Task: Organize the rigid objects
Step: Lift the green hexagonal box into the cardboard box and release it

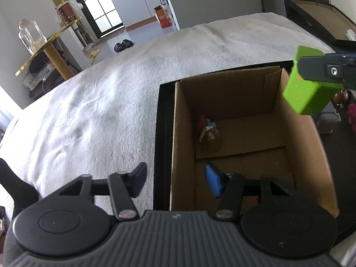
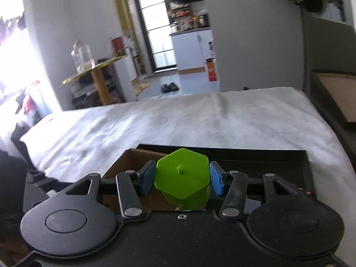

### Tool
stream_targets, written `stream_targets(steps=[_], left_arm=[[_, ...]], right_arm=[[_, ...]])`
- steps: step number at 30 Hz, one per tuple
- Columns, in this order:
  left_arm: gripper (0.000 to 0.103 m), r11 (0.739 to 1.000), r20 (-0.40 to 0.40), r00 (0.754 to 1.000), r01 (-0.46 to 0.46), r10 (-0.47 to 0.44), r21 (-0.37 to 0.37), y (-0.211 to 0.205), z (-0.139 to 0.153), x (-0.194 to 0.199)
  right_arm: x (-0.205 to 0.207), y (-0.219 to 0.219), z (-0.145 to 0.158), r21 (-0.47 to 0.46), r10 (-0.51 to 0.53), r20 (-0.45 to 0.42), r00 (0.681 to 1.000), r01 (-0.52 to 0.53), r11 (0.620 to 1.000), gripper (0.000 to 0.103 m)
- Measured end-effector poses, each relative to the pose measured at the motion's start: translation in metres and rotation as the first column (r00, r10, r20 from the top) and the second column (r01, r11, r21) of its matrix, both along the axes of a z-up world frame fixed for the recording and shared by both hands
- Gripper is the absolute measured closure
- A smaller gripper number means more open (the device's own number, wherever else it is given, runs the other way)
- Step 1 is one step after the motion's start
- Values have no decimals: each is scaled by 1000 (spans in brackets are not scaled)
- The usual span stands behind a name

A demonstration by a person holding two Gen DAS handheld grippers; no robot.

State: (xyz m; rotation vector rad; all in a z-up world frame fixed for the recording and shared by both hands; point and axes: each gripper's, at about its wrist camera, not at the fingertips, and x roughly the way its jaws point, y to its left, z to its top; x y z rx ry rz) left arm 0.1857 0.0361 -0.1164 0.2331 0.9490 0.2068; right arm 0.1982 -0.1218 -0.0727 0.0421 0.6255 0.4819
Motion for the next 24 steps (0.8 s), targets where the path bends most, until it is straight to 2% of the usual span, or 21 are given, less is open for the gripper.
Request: stream_targets(steps=[2, 8, 13, 20, 24], left_arm=[[67, 1000, -11, 1000, -17, 17, -21, 5, -4, 2], [91, 997, 2, 1000, -20, 20, -75, 11, -4, 2], [91, 998, 9, 1000, -17, 17, -67, 8, -4, 0], [92, 994, 12, 999, -50, 52, -99, 12, -5, -1], [92, 995, 14, 999, -51, 52, -85, 9, -5, -3]], right_arm=[[3, 7, -1, -2, 25, -17, 1000, -25, 1000, 52], [0, 21, -2, -37, 82, -17, 997, -82, 996, 52], [-1, 33, -4, -65, 113, -9, 994, -114, 991, 52], [5, 52, -11, -97, 149, 6, 989, -147, 984, 51], [7, 61, -13, -125, 162, 9, 987, -159, 979, 49]])
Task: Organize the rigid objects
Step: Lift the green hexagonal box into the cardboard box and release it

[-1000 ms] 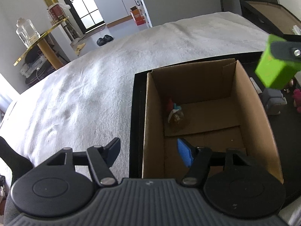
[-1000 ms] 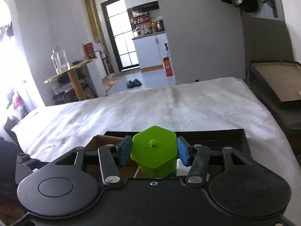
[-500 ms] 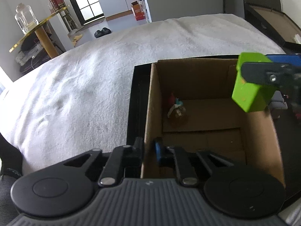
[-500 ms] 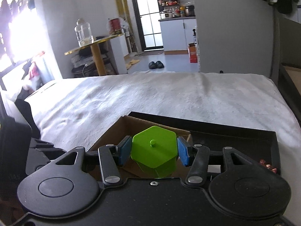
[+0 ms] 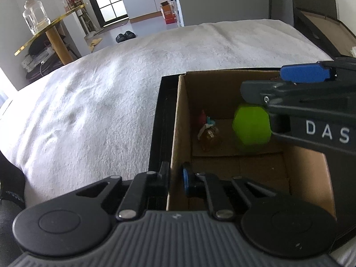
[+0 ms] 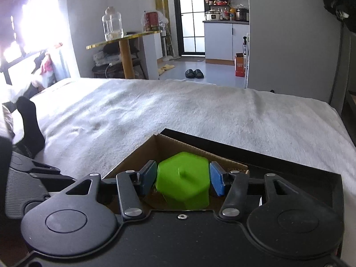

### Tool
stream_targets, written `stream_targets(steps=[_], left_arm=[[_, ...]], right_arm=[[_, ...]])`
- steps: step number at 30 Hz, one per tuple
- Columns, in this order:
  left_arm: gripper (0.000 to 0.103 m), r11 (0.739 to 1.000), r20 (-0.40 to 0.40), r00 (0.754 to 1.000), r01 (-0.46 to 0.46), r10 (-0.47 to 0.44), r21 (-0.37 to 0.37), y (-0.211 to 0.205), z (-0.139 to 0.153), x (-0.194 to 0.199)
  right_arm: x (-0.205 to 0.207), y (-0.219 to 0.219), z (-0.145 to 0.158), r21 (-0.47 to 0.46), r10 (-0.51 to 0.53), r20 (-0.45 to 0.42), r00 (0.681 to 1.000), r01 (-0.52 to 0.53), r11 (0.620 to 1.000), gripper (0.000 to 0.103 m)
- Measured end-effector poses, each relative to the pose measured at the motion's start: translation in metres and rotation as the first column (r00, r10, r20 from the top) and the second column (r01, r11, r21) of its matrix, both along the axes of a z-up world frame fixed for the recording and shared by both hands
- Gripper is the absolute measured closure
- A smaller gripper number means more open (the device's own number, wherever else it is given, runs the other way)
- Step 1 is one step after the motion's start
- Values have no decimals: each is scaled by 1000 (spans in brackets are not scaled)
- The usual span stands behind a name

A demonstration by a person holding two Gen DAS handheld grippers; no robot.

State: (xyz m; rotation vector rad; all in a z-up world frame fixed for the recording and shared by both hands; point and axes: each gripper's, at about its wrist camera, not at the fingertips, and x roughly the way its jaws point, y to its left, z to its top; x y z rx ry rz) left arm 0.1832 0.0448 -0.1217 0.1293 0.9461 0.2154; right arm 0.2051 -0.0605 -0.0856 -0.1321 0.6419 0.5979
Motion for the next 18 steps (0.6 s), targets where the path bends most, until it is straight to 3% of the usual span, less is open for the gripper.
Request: stream_targets(steps=[18], left_arm=[[90, 999, -40, 999, -16, 17, 42, -8, -2, 4]], right_arm=[[-24, -48, 7, 23, -103, -42, 994, 104, 994, 45]])
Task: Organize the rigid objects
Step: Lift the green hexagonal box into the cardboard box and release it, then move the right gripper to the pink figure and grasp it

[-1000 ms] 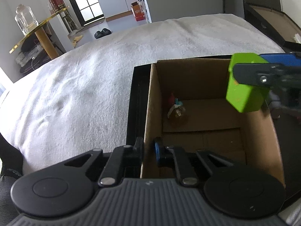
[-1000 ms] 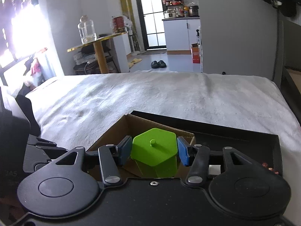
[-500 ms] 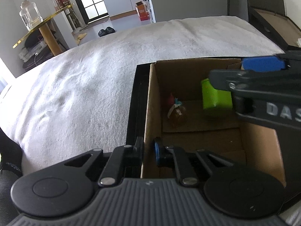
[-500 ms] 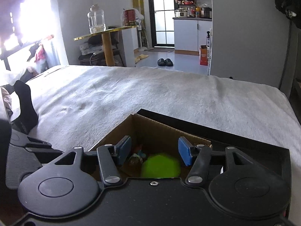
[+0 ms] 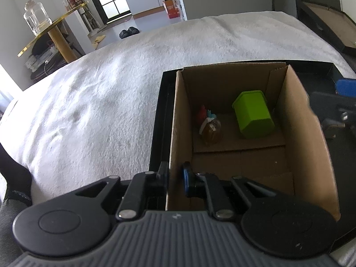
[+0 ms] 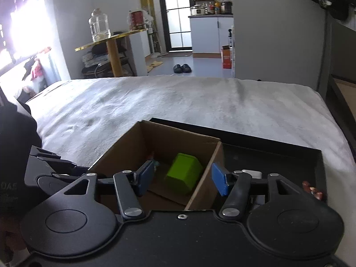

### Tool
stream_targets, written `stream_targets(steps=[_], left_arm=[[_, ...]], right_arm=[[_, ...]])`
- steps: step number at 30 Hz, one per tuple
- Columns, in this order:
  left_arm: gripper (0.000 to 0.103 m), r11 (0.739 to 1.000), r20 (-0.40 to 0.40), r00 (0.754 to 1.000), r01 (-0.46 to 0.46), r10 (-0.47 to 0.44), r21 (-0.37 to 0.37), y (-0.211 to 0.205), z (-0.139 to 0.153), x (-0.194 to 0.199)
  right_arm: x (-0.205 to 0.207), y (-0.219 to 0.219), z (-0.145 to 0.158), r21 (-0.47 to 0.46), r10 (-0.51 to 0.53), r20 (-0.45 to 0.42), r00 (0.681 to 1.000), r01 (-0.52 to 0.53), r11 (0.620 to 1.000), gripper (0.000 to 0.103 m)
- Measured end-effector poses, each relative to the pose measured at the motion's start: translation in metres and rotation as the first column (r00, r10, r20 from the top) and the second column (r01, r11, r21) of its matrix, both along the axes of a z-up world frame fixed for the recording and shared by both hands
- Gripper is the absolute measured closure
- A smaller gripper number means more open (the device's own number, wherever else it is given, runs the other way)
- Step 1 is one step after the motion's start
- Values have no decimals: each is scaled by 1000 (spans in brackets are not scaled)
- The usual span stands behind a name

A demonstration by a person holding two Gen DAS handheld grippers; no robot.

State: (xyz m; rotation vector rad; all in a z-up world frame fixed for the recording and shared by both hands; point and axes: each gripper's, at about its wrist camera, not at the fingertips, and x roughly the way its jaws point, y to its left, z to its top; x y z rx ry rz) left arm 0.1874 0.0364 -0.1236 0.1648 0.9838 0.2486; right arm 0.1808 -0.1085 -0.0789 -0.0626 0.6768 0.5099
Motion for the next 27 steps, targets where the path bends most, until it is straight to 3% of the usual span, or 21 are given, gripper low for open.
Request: stream_targets(steps=[7, 12, 15, 18, 27], left_arm=[[86, 1000, -35, 999, 2, -2, 16, -5, -1, 0], [49, 1000, -29, 1000, 1, 0, 26, -9, 2, 0], [41, 998, -30, 1000, 9, -7, 59, -13, 3, 0], [37, 998, -28, 1000, -1, 3, 65, -15, 6, 0], [31, 996, -6, 1000, -22, 23, 88, -18, 12, 5]], right_arm=[[3, -25, 1, 28, -61, 10, 998, 60, 998, 45], [8, -44, -3, 41, -106, 18, 994, 105, 994, 41], [9, -55, -8, 37, -157, 32, 987, 156, 987, 41], [8, -67, -15, 13, -233, 49, 971, 232, 973, 40], [7, -94, -34, 52, -297, 24, 955, 295, 954, 40]])
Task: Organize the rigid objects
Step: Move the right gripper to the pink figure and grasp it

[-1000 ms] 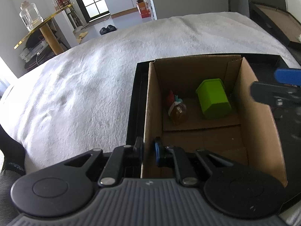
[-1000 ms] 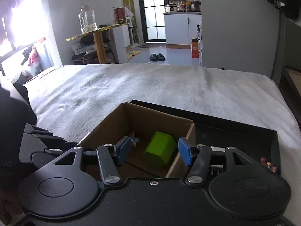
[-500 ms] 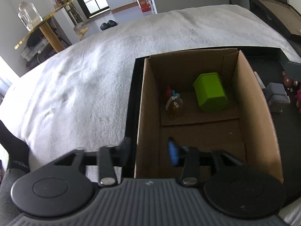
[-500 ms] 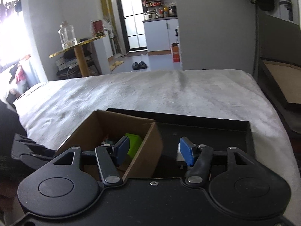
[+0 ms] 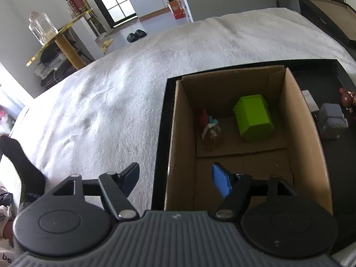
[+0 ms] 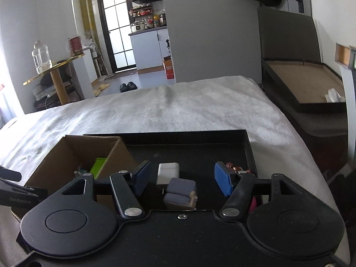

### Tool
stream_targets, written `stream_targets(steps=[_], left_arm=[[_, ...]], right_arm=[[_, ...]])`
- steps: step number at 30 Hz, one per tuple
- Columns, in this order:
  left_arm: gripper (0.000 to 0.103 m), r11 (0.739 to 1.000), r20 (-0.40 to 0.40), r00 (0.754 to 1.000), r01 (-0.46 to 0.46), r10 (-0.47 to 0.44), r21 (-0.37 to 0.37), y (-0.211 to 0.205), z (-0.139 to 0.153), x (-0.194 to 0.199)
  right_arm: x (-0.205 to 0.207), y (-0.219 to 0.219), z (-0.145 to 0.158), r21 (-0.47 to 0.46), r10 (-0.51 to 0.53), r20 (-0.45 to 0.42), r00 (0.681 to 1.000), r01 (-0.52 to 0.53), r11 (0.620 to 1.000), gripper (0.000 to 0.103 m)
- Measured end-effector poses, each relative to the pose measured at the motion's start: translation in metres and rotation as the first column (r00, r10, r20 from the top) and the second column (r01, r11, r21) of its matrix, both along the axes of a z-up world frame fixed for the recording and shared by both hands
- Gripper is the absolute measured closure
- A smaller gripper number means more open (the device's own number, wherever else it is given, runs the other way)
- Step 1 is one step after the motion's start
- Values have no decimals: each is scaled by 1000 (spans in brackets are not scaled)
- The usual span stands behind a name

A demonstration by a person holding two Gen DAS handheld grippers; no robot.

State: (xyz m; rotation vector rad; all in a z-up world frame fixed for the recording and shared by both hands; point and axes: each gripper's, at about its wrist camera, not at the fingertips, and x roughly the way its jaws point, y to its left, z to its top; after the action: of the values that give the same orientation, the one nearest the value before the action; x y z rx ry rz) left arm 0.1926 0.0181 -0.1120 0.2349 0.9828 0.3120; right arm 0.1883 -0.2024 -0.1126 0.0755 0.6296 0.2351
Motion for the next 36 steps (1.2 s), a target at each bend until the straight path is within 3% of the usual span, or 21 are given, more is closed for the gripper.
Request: stream_targets(steps=[10, 14, 20, 36], left_arm=[[28, 999, 6, 999, -33, 33, 10, 1, 5, 5], [26, 999, 23, 999, -38, 38, 14, -2, 7, 5], [24, 999, 20, 999, -39, 39, 27, -7, 6, 9], [23, 999, 1, 1000, -14, 14, 36, -14, -2, 15]], right_arm=[[-3, -17, -19, -22, -49, -6, 999, 49, 999, 41], [2, -30, -27, -14, -100, -28, 995, 100, 995, 54], [9, -41, -41, -33, -152, -75, 986, 150, 988, 64], [19, -40, -71, -105, -162, -174, 971, 146, 984, 67]])
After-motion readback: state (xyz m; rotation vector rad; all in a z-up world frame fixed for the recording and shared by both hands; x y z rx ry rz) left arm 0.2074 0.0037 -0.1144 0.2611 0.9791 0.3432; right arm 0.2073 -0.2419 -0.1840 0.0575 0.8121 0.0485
